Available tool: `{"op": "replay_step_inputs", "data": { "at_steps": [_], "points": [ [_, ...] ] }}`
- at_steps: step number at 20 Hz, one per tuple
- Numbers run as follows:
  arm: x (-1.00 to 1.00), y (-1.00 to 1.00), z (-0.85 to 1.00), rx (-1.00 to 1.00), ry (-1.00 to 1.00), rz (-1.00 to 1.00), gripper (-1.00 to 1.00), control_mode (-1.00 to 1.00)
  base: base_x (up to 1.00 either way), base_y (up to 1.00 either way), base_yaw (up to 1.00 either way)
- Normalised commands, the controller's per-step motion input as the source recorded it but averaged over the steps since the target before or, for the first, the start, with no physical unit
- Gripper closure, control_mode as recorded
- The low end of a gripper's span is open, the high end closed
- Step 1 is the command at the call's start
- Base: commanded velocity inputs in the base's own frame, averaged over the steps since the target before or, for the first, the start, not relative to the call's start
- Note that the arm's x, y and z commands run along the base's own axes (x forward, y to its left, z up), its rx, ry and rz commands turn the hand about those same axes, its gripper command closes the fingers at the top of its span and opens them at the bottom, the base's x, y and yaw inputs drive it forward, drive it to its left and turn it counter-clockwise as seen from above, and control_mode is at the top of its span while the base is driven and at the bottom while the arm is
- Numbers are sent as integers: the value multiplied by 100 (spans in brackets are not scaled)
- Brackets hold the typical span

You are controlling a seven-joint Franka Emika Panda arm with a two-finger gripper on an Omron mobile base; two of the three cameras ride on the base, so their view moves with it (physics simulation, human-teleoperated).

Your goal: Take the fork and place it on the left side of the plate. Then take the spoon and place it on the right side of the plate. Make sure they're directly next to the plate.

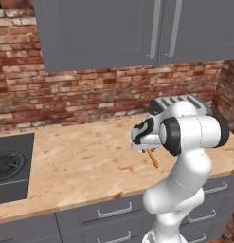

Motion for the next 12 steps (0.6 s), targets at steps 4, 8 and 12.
{"op": "replay_step_inputs", "data": {
  "at_steps": [4, 8, 12],
  "points": [
    [-25, 15, -19, 0, -1, 0, 100, -100, 0, 0, 0],
    [-51, 23, -9, 0, -10, 0, 100, -100, 0, 0, 0],
    [-47, 24, 16, 0, -15, 5, 100, -100, 0, 0, 0]
  ]
}}
